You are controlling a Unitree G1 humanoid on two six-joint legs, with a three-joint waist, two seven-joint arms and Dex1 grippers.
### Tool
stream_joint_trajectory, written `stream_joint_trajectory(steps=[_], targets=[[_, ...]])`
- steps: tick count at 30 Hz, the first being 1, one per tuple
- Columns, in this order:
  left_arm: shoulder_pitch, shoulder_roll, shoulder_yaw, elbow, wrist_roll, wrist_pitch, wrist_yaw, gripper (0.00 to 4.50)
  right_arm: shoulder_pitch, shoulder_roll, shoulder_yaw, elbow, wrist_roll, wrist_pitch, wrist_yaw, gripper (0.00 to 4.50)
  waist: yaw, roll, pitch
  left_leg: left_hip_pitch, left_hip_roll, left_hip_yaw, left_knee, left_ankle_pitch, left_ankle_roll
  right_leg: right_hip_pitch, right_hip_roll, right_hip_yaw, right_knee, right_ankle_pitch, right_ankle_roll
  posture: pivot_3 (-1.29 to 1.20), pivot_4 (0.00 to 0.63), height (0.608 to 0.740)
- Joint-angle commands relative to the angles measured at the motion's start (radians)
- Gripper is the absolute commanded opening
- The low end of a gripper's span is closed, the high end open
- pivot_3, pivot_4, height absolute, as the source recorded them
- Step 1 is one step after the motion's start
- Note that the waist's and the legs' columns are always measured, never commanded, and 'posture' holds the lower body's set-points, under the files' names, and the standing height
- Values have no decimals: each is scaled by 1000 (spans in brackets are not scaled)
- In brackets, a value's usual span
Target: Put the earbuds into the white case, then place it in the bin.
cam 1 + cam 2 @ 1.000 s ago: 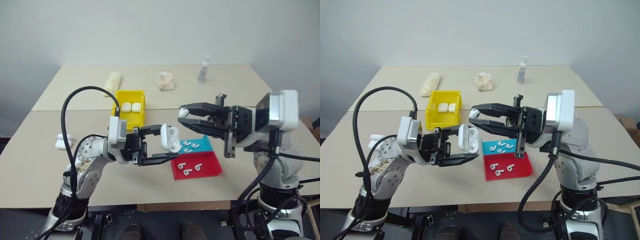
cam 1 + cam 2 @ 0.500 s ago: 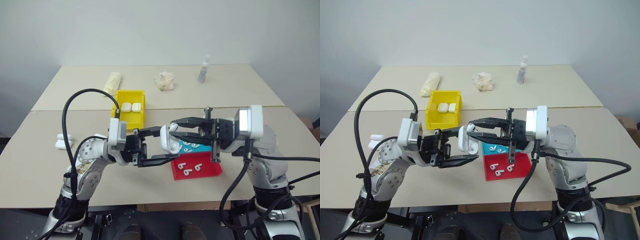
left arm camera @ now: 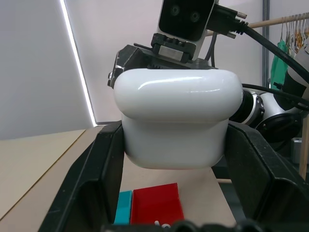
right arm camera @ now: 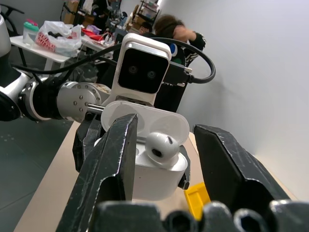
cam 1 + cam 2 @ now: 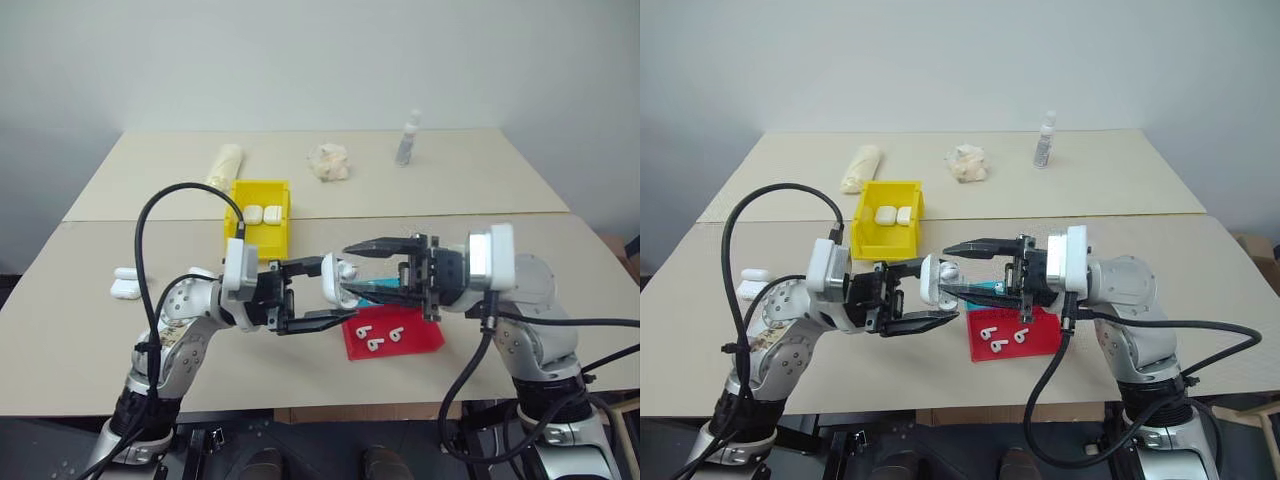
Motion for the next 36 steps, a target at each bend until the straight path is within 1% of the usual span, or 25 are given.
stream_joint_trajectory(steps=[1, 8, 10, 12, 13, 15, 17, 19, 22, 25, 27, 29, 31, 36], targets=[[-26, -17, 9, -26, -15, -23, 3, 2783, 1, -9, 25, 3, -24, -19, 15, 2174, 0, 0, 0, 0, 0, 0, 0, 0, 0, 0, 0, 0, 0, 0, 0, 0, 150, 740], [-12, -8, 14, -3, 23, -28, 5, 2783, -11, -43, 10, 16, -12, -25, 39, 2174, 1, 0, 0, 0, 0, 0, 0, 0, 0, 0, 0, 0, 0, 0, 0, 0, 150, 740], [5, 24, 38, 48, 68, -60, -4, 2783, -59, -93, -29, 31, 18, 31, 42, 2174, 1, 0, 0, 0, 0, 0, 0, 0, 0, 0, 0, 0, 0, 0, 0, 0, 150, 740], [30, 66, 63, 99, 113, -104, -23, 2783, -122, -178, -42, 59, 23, 122, 59, 2174, -2, 0, 0, 0, 0, 0, 0, 0, 0, 0, 0, 0, 0, 0, 0, 0, 150, 740], [44, 84, 74, 115, 124, -120, -31, 2783, -155, -224, -28, 79, 4, 170, 70, 2174, -4, 1, 0, 1, 0, 1, 0, 0, 0, 0, 0, 1, 0, 0, 0, 0, 150, 740], [79, 125, 96, 128, 133, -130, -37, 2783, -233, -304, 33, 149, -84, 221, 92, 2174, -5, 1, 1, 1, 0, 1, -1, 0, 0, 0, 0, 1, 0, 0, -1, 0, 150, 740], [113, 157, 116, 129, 139, -136, -42, 2783, -317, -358, 128, 242, -215, 214, 135, 2174, -6, 1, 1, 1, 1, 1, -2, 0, 0, -1, 1, 1, 0, -1, -1, 0, 150, 740], [140, 175, 123, 128, 147, -148, -40, 2783, -395, -383, 231, 332, -349, 188, 177, 2174, -4, 1, 1, 1, 1, 3, -2, 0, 0, -1, 1, 1, -1, -1, -1, 0, 150, 740], [170, 179, 122, 122, 160, -165, -27, 2783, -509, -361, 379, 491, -544, 102, 225, 2174, -1, 1, 1, 0, 1, 6, -1, 0, 0, -2, 0, 0, -1, -1, -1, 0, 150, 740], [189, 164, 108, 99, 173, -164, -1, 2783, -600, -305, 482, 640, -670, 48, 255, 2174, -2, 1, 1, -3, 0, 8, -1, 0, 0, -5, 0, 1, 0, -1, -1, 0, 150, 740], [202, 153, 98, 81, 179, -162, 16, 2783, -630, -276, 530, 717, -740, -23, 261, 2174, -2, 1, 1, -6, 0, 8, -1, 0, 0, -9, 0, 1, 1, -1, -1, 0, 150, 740], [215, 147, 92, 66, 183, -156, 30, 2783, -640, -256, 553, 763, -778, -88, 268, 2174, -1, 1, 1, -14, 0, 8, 1, 1, -2, -18, 0, 1, 4, 0, -1, 0, 150, 740], [229, 145, 88, 59, 188, -160, 37, 2783, -646, -234, 567, 807, -804, -146, 272, 2174, -1, 1, 1, -17, 0, 8, 1, 2, -3, -20, -1, 0, 9, 0, -1, 0, 150, 740], [258, 148, 86, 28, 190, -150, 57, 2783, -658, -175, 590, 923, -876, -198, 261, 2174, -3, 1, 1, -15, -1, 8, 1, 2, -3, -19, -1, 1, 11, 0, -1, 0, 150, 740]])
